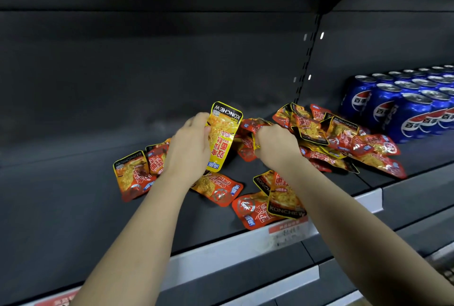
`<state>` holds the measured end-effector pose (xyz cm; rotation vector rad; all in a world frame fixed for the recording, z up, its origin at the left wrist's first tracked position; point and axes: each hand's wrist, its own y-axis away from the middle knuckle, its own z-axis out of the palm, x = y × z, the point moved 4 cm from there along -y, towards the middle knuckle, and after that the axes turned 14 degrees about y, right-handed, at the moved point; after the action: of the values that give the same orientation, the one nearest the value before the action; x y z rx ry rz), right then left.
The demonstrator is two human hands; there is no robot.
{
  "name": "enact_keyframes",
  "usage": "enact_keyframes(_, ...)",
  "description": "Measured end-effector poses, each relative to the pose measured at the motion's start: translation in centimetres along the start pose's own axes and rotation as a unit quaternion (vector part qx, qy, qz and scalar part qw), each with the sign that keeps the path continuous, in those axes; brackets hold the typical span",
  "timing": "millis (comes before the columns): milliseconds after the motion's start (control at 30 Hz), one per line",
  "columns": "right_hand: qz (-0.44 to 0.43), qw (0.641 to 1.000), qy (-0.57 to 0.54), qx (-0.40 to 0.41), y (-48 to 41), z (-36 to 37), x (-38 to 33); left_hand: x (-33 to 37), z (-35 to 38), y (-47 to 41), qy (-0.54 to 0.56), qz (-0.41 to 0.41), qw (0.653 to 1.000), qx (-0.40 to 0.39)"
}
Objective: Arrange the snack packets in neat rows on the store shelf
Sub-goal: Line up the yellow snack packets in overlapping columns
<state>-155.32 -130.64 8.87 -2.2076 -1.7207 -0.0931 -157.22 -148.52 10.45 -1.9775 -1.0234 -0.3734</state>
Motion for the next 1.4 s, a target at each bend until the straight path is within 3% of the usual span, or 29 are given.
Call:
enact_keyframes(200,-0.019,1.0,-0.016,0.005,0.5,-0.6,-0.4,0.1,-0.1,0.0,-0.005,0.0,1.0,0.005)
enact_keyframes(367,-0.043,0.981,-0.139,0.126,0.6,-2.4,-0.9,0.0,-0.1,-0.2,-0.007,-0.001,1.0,0.009)
enact_keyframes(500,-0.045,0.963,-0.237,0.119,0.6,-3.4,-0.9,-0.3,-0.6,-0.2,-0.006,-0.01,1.0,0.023)
enact_keyframes(567,-0.033,0.941,-0.314,0.12,0.4,-3.5,-0.4,-0.4,-1.0,-0.2,-0.003,-0.016,0.999,0.038)
enact_keyframes(700,0.024,0.853,-0.513,0.087,0.4,-3.4,0.2,-0.2,-2.6,-0.6,-0.004,-0.023,0.997,0.074)
enact_keyframes(800,0.052,0.816,-0.57,0.072,0.1,-3.3,0.3,0.2,-4.0,-0.9,0.018,-0.027,0.994,0.103)
enact_keyframes(1067,-0.023,0.796,-0.604,0.043,-0.9,-3.3,-2.6,-2.6,-7.0,-0.2,-0.026,-0.033,0.993,0.111)
enact_keyframes(1267,-0.064,0.847,-0.528,0.005,-1.5,-3.9,-6.8,-4.6,-10.4,1.2,-0.018,-0.026,0.993,0.115)
enact_keyframes(1400,-0.091,0.855,-0.511,-0.002,-1.1,-5.2,-11.7,-6.8,-14.4,2.6,-0.016,-0.053,0.991,0.124)
